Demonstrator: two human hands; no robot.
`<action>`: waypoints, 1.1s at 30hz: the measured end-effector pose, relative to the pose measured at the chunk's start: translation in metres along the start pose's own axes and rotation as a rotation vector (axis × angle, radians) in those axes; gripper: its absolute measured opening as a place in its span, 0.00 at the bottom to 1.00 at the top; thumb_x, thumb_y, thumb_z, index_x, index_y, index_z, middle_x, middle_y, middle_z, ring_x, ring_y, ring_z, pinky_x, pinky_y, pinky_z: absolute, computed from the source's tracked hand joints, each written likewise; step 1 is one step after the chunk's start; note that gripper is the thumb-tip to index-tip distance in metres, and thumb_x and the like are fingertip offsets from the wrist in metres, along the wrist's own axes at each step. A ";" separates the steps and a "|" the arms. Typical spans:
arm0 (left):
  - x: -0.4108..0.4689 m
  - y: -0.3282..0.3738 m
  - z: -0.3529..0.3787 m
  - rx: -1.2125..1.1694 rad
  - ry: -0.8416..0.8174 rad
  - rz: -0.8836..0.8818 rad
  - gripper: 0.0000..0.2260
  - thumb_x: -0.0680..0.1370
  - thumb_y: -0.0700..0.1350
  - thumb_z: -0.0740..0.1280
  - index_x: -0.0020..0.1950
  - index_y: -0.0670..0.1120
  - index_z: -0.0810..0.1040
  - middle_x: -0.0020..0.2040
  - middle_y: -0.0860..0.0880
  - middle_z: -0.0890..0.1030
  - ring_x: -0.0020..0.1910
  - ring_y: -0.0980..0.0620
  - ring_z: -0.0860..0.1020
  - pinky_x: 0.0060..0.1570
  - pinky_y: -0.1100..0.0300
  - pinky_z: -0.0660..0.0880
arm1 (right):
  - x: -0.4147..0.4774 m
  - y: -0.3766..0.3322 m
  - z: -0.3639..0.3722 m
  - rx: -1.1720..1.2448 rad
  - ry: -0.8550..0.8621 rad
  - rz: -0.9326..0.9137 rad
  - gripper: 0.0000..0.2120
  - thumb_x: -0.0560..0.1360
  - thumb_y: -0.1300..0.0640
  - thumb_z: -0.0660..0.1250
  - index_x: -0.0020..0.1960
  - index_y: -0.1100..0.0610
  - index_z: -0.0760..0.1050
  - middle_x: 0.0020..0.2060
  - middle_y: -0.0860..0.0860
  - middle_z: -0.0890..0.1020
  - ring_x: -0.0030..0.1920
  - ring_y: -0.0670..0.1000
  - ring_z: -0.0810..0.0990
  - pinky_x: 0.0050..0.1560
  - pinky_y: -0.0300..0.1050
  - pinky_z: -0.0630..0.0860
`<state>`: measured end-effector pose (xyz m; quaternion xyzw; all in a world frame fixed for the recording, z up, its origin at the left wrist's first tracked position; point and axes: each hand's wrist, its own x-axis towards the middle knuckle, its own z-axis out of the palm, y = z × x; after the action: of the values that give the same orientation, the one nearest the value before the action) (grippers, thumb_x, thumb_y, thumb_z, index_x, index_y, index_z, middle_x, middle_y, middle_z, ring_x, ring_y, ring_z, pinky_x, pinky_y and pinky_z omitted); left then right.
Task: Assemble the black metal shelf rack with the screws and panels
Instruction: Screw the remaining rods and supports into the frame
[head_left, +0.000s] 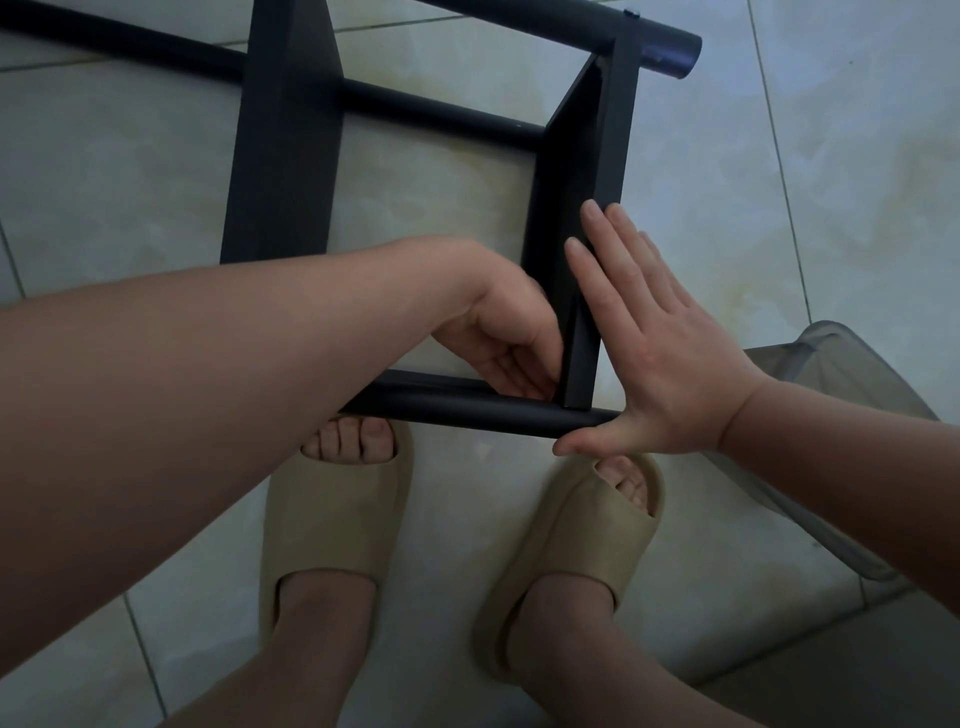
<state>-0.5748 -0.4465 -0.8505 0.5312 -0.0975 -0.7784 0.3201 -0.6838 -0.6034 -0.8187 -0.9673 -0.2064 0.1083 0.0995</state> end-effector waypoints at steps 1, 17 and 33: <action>0.000 0.000 0.000 -0.005 0.000 -0.001 0.10 0.79 0.35 0.65 0.59 0.38 0.81 0.53 0.42 0.84 0.50 0.49 0.83 0.57 0.57 0.79 | 0.000 0.000 0.000 -0.001 0.002 -0.001 0.64 0.67 0.19 0.59 0.81 0.69 0.50 0.80 0.67 0.49 0.81 0.65 0.44 0.80 0.65 0.50; 0.003 -0.002 -0.001 0.048 0.002 -0.002 0.09 0.78 0.35 0.67 0.58 0.39 0.80 0.47 0.43 0.82 0.43 0.51 0.81 0.50 0.58 0.78 | 0.000 0.000 0.002 0.006 0.005 0.002 0.64 0.68 0.18 0.57 0.81 0.69 0.49 0.81 0.66 0.48 0.81 0.65 0.44 0.79 0.66 0.50; -0.003 0.002 -0.009 0.163 -0.021 -0.061 0.06 0.78 0.42 0.67 0.53 0.46 0.83 0.46 0.50 0.85 0.43 0.52 0.80 0.51 0.58 0.75 | 0.000 0.002 0.005 0.018 0.003 -0.008 0.64 0.68 0.18 0.58 0.81 0.69 0.48 0.81 0.67 0.47 0.81 0.66 0.43 0.79 0.67 0.50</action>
<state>-0.5653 -0.4451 -0.8511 0.5500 -0.1476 -0.7827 0.2510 -0.6840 -0.6042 -0.8236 -0.9657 -0.2094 0.1085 0.1091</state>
